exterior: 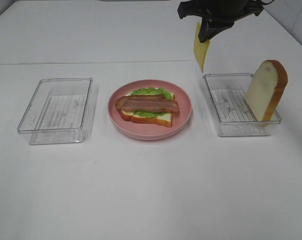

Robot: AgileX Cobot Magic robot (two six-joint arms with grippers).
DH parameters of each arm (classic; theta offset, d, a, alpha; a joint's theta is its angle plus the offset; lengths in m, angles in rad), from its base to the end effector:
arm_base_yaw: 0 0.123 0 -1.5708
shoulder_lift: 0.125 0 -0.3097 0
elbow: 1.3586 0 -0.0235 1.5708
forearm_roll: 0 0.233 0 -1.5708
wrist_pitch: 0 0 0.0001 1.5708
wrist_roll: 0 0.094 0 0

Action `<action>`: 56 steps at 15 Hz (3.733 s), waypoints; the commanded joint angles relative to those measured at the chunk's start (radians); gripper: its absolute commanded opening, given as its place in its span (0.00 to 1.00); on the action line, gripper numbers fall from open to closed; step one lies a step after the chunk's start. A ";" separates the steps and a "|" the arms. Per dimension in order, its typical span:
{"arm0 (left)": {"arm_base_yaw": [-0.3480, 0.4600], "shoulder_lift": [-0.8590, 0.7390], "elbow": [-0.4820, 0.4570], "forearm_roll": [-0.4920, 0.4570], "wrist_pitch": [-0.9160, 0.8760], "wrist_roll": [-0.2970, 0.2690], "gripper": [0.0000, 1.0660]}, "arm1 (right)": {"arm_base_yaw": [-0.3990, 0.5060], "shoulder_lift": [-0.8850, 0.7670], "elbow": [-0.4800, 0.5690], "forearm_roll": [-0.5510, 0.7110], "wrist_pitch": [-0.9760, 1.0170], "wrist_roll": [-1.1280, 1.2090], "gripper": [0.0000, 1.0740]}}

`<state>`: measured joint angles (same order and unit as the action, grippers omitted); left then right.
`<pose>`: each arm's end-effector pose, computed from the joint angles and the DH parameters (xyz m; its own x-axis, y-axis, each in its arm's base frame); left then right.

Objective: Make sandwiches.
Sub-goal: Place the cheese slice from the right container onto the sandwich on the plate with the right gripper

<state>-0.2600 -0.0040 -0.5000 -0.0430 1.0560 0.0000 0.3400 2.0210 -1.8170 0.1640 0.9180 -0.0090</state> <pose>-0.0426 0.0077 0.2676 -0.4389 0.0948 -0.8935 0.2800 0.9593 -0.0357 0.4208 0.1618 0.2992 -0.8399 -0.2013 -0.5040 -0.3186 0.9347 0.1576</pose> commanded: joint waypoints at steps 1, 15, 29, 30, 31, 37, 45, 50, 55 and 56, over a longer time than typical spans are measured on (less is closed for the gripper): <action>0.004 -0.014 0.003 -0.003 -0.011 0.000 0.76 | 0.004 -0.002 -0.003 0.280 0.008 -0.165 0.00; 0.004 -0.014 0.003 -0.003 -0.011 0.000 0.76 | 0.076 0.181 0.085 0.850 -0.082 -0.439 0.00; 0.004 -0.014 0.003 -0.003 -0.011 0.000 0.76 | 0.074 0.190 0.085 0.867 -0.130 -0.410 0.00; 0.004 -0.014 0.003 -0.003 -0.011 0.000 0.76 | 0.074 0.190 0.085 0.862 -0.131 -0.410 0.00; 0.004 -0.014 0.003 -0.003 -0.011 0.000 0.76 | 0.074 0.190 0.085 0.842 -0.133 -0.410 0.00; 0.004 -0.014 0.003 -0.003 -0.011 0.000 0.76 | 0.073 0.214 0.113 0.834 -0.133 -0.405 0.00; 0.004 -0.014 0.003 -0.003 -0.011 0.000 0.76 | 0.071 0.216 0.113 0.499 -0.179 -0.130 0.00; 0.004 -0.014 0.003 -0.003 -0.011 0.000 0.76 | 0.071 0.203 0.112 0.360 -0.181 -0.049 0.00; 0.004 -0.014 0.003 -0.003 -0.011 0.000 0.76 | 0.071 0.196 0.112 0.293 -0.171 -0.042 0.32; 0.004 -0.014 0.003 -0.003 -0.011 0.000 0.76 | 0.071 0.196 0.112 0.291 -0.163 -0.042 0.42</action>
<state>-0.2600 -0.0040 -0.5000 -0.0430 1.0560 0.0000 0.4150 2.2230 -1.7080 0.4610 0.7490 -0.0570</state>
